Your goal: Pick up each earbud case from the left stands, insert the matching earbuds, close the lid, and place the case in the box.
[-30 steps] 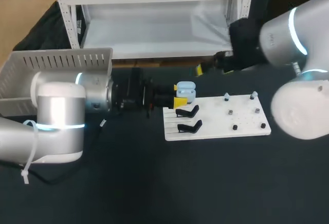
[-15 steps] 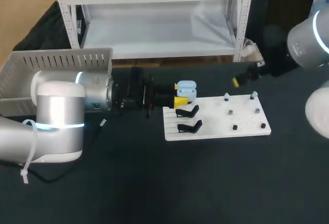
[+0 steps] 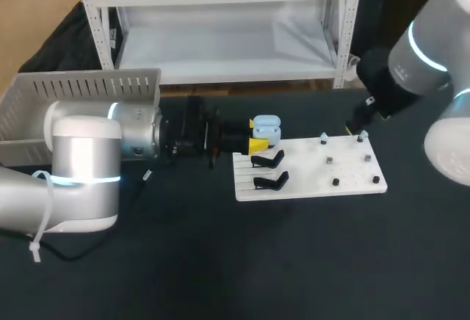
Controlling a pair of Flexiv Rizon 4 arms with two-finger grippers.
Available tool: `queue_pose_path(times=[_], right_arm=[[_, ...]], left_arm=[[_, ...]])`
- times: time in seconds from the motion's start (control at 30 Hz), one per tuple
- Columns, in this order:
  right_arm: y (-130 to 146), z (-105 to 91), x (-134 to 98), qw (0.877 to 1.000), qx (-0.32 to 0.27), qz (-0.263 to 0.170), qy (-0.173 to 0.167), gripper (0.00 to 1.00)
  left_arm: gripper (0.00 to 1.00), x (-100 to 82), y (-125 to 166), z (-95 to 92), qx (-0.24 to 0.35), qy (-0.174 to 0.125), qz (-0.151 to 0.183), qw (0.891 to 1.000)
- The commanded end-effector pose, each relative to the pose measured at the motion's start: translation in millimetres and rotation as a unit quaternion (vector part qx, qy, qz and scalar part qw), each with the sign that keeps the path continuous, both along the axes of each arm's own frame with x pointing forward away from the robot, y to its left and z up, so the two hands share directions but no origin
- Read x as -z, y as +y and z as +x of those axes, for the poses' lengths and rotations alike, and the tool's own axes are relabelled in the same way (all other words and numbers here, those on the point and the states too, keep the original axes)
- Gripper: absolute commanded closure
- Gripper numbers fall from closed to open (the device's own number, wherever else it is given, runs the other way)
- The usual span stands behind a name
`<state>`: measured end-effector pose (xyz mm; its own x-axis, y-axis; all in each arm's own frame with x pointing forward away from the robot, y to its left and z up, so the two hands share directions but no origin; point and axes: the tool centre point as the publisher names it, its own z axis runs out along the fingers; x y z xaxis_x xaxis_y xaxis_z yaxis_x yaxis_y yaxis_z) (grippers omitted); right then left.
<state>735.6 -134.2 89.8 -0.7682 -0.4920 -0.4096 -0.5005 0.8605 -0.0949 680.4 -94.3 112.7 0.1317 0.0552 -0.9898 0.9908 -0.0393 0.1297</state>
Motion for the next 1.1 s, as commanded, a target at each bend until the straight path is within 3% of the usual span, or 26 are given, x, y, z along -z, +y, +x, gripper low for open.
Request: queue_pose_path(times=[0.03,0.1,0.2,0.3,0.5,0.53,0.6,0.7,1.1], right_arm=[[5.4,6.1,12.3,0.999,0.011,-0.03,-0.007,0.13],[5.2,7.4,16.3,0.999,0.009,-0.032,-0.004,0.18],[4.5,11.2,22.4,0.999,0.008,-0.035,0.003,0.17],[1.5,16.2,29.9,0.999,0.009,-0.04,0.01,0.3],[-9.4,23.6,39.8,0.999,0.021,-0.04,0.02,0.35],[-11.0,24.5,40.9,0.999,0.022,-0.039,0.021,0.52],[-13.3,26.1,42.8,0.999,0.025,-0.037,0.023,0.61],[-14.1,27.7,44.2,0.999,0.026,-0.034,0.023,0.55],[-14.6,27.9,53.1,0.999,0.02,-0.027,0.031,0.54]], left_arm=[[1.0,0.5,-0.3,-0.1,-0.001,-0.001,-0.001,1.0],[1.0,0.5,-0.3,-0.1,-0.001,-0.001,-0.001,1.0],[1.0,0.5,-0.3,-0.1,-0.001,-0.001,-0.001,1.0],[1.0,0.5,-0.3,-0.1,-0.001,-0.001,-0.001,1.0],[1.0,0.5,-0.3,-0.1,-0.001,-0.001,-0.001,1.0],[1.0,0.5,-0.3,-0.1,-0.001,-0.001,-0.001,1.0],[1.0,0.5,-0.3,-0.1,-0.001,-0.001,-0.001,1.0],[1.0,0.5,-0.3,-0.1,-0.001,-0.001,-0.001,1.0],[1.0,0.5,-0.3,-0.1,-0.001,-0.001,-0.001,1.0]])
